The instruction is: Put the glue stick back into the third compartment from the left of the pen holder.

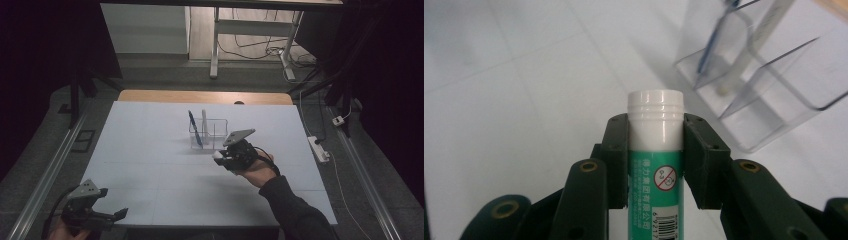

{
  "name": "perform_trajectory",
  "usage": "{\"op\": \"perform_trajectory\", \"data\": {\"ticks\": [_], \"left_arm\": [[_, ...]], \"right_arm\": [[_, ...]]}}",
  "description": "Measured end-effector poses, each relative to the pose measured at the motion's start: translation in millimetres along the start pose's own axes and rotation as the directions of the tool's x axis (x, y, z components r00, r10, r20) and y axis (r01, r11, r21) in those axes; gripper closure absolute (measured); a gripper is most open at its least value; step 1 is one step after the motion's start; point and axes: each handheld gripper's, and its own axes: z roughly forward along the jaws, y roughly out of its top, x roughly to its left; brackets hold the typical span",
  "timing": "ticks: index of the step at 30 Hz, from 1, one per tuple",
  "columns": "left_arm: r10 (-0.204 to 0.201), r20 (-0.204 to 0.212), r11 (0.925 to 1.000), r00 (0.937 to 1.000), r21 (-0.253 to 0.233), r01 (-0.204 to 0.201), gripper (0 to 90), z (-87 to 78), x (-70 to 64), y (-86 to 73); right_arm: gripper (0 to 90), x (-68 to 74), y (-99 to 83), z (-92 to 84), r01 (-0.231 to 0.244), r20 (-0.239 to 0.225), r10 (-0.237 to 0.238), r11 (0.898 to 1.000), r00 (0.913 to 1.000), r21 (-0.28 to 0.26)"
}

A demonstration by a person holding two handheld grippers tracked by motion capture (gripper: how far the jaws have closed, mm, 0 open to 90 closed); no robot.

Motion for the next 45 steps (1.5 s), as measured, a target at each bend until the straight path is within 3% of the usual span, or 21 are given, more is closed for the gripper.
{"op": "perform_trajectory", "data": {"ticks": [24,45], "left_arm": [[0.001,0.001,1.0000,1.0000,-0.001,-0.001,2.4,-0.3,0.3,-0.4],[0.001,0.003,1.0000,1.0000,-0.001,-0.001,2.5,-0.2,0.5,-0.4]], "right_arm": [[65.4,-30.4,28.6,-3.1,-0.062,0.067,0.071,0.990,0.9952,-0.131],[65.3,-63.9,45.9,11.1,-0.142,0.133,0.181,0.955,0.9744,-0.261]]}}
